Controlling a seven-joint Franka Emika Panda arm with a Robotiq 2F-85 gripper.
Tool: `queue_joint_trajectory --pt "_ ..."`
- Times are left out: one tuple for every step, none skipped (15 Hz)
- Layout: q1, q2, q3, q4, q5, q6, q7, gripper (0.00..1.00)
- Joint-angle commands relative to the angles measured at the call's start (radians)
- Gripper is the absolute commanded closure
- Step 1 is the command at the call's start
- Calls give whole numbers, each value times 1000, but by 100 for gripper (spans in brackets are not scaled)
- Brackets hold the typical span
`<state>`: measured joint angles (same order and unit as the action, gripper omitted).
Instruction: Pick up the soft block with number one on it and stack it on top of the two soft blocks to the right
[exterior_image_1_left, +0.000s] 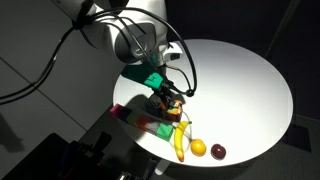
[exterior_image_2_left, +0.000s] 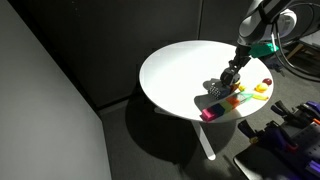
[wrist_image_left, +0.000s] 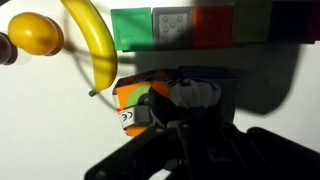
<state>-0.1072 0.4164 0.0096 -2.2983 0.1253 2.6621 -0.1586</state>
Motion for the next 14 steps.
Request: queue_joint_trajectory --pt "-10 -5 -4 -15 -19 22 -14 85" --pt "-11 -3 -5 -16 -19 23 -14 85" --pt "-11 -2 -6 -17 -19 25 -15 76" --pt "-12 -1 -7 -18 -19 25 -16 59" --pt "-12 1 -7 -18 -20 25 -16 54" --pt "-12 2 -8 -19 -20 25 -16 45" --pt "-12 2 -8 -19 -20 24 -17 38" --pt "-12 2 -7 -20 -19 24 -17 29" --pt "-12 1 -7 -21 -19 24 -18 20" --pt "-13 -2 -5 -22 -17 22 -19 14" --pt "-12 -3 -5 -23 -17 19 -18 5" --pt "-13 -6 -3 -24 -16 17 -20 1" --pt "-15 -11 1 -25 -12 11 -24 0" --pt "-14 -14 2 -26 -11 10 -25 0"
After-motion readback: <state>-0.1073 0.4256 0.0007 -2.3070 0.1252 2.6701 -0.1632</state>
